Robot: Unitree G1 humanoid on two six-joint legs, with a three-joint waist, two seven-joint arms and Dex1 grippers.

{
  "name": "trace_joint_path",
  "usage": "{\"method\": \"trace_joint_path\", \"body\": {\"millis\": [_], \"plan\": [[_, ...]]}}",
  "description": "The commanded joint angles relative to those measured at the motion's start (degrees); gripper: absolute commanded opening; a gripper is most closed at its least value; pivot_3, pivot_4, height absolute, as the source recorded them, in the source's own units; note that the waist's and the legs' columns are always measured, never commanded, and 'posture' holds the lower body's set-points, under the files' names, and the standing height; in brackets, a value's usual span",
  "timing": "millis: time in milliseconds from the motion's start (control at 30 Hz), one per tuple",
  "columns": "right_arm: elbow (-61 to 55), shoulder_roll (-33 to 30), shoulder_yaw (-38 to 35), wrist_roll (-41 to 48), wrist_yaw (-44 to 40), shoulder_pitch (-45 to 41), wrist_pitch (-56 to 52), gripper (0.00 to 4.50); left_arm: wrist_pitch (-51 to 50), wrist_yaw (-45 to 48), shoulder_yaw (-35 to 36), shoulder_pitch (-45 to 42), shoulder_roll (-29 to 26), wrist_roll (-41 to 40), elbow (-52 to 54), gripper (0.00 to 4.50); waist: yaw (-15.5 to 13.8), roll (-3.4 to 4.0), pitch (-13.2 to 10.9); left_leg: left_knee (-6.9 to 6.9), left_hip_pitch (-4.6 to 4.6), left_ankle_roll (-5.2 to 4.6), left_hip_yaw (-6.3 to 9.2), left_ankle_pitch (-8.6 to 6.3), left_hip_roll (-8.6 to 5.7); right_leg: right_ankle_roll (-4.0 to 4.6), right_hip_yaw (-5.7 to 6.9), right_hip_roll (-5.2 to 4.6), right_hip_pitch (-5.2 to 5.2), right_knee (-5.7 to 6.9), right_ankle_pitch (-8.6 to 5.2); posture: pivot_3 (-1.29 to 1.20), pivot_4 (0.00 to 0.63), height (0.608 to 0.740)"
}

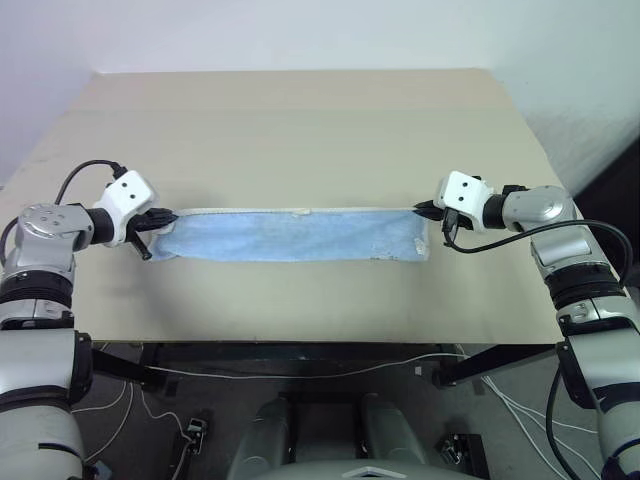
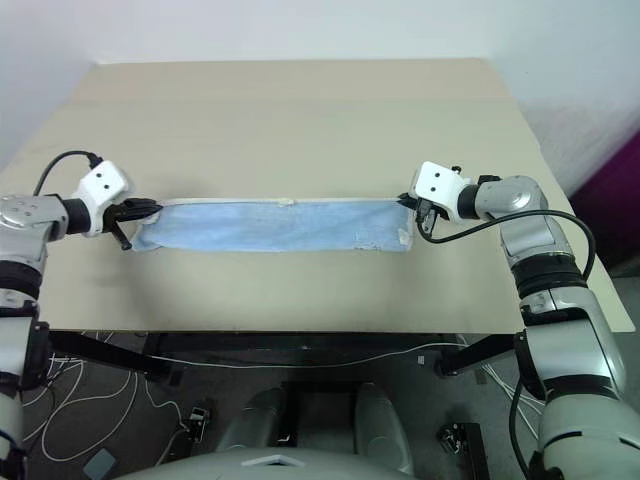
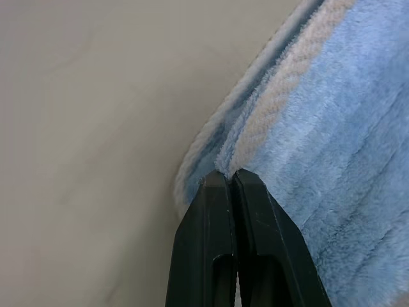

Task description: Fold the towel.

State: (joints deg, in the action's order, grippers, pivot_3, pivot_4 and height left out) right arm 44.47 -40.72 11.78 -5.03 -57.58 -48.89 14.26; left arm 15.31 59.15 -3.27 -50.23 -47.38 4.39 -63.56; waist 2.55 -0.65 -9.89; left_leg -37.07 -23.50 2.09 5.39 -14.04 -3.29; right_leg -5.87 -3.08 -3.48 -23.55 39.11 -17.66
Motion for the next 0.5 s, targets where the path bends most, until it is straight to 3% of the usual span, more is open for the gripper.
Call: {"method": "trace_joint_path", "body": {"millis": [33, 200, 233, 300, 500], "plan": [[3.3, -0.1, -0.7, -2.0, 2.4, -2.8, 3.2, 0.00, 1.7, -3.1, -0.1, -2.4, -0.5, 1.7, -2.2, 0.04, 0.1, 0.00, 0.0, 0.00, 0.00, 0.00, 0.00, 0.00, 0.00, 0.00, 0.00, 0.00, 0.00, 0.00, 0.00, 0.00, 0.150, 0.740], [4.0, 0.9, -0.8, -3.1, 4.7, -2.5, 5.3, 0.00, 2.2, -3.9, 0.4, -3.2, 0.3, 1.9, -4.0, 0.04, 0.1, 0.00, 0.0, 0.00, 0.00, 0.00, -0.01, 0.00, 0.01, 0.00, -0.03, 0.01, -0.01, 0.01, 0.00, 0.00, 0.150, 0.740], [3.7, 1.0, -0.9, -3.1, 4.8, -2.4, 5.4, 0.00, 2.2, -3.7, 0.7, -3.3, 0.4, 1.6, -4.2, 0.49, 0.1, 0.00, 0.0, 0.00, 0.00, 0.00, -0.02, 0.00, 0.01, 0.00, -0.04, 0.01, -0.02, 0.01, 0.00, 0.00, 0.150, 0.740], [3.1, 1.0, -1.2, -2.9, 4.7, -2.0, 5.4, 0.00, 1.3, -3.7, 1.7, -3.8, 0.3, 0.7, -4.8, 0.97, 0.1, 0.00, 0.0, 0.00, 0.00, 0.00, -0.02, 0.00, 0.01, 0.00, -0.04, 0.01, -0.03, 0.01, 0.00, 0.00, 0.150, 0.740], [1.7, 0.1, -1.7, -2.0, 3.2, -1.4, 5.4, 1.98, 0.5, -3.3, 3.0, -4.2, 0.3, -0.1, -5.3, 3.02, 0.0, 0.00, 0.0, -0.01, 0.00, 0.00, -0.02, 0.00, 0.00, 0.00, -0.04, 0.00, 0.00, 0.01, 0.00, 0.00, 0.150, 0.740]]}}
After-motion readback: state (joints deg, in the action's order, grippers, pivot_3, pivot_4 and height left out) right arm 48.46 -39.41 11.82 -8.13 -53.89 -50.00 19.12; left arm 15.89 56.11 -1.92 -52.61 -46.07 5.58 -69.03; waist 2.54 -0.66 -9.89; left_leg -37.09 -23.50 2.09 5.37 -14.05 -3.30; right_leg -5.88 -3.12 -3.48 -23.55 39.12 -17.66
